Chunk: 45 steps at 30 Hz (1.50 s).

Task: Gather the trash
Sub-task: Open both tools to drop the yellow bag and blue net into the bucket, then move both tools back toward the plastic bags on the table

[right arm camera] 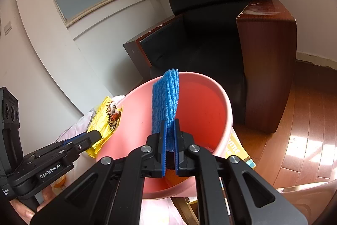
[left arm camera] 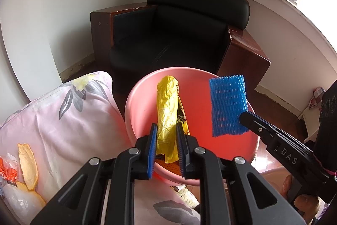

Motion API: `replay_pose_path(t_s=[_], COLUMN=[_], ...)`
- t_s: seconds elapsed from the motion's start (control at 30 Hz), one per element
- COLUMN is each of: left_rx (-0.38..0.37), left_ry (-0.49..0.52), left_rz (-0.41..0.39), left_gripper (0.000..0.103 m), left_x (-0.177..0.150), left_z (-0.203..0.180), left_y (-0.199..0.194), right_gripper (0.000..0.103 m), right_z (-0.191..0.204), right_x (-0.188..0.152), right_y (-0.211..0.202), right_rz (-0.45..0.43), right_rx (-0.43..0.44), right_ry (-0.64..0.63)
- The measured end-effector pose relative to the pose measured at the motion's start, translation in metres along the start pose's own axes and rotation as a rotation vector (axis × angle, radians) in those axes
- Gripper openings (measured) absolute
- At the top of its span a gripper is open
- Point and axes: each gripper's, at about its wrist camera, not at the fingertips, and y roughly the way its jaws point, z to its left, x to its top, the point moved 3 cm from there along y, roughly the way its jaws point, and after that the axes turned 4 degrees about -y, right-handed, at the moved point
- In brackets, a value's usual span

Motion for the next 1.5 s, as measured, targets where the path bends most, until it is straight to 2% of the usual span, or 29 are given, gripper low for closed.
replay_pose_path(t_s=[0.07,0.17,0.43,0.5,0.57,0.63,1.17,1.5], left_rx=[0.001,0.004,0.004,0.004,0.004,0.004,0.011,0.062], left_ry=[0.0,-0.005,-0.022,-0.026,-0.031,-0.032,-0.082,-0.129], left_rz=[-0.002,-0.008,-0.031,-0.038,-0.047,-0.055,-0.124,-0.183], left_gripper=[0.022,0.033,0.037,0.039,0.041,0.042,0.047,0.048], left_x=[0.001,0.001,0.002,0.002,0.001,-0.001,-0.021,-0.037], left_z=[-0.001,0.001,0.005,0.008,0.01,0.012,0.037,0.065], left_y=[0.001,-0.001,-0.014,-0.019,-0.026,-0.033,-0.105,-0.154], right_gripper=[0.006,0.007,0.007,0.011,0.026,0.028,0.028,0.028], right_z=[-0.001,-0.003,0.001,0.003,0.005,0.007,0.035,0.062], right_x=[0.0,0.0,-0.002,-0.002,-0.002,-0.002,-0.002,-0.016], right_y=[0.002,0.004,0.003,0.001,-0.002,-0.006,-0.041,-0.057], right_rz=[0.009,0.024,0.045,0.045,0.036,0.028,-0.006,0.004], right_rx=[-0.003,-0.007,-0.011,-0.003,0.007,0.01,0.035,0.087], right_ry=[0.007,0.019,0.034,0.036,0.038,0.035,-0.016,-0.048])
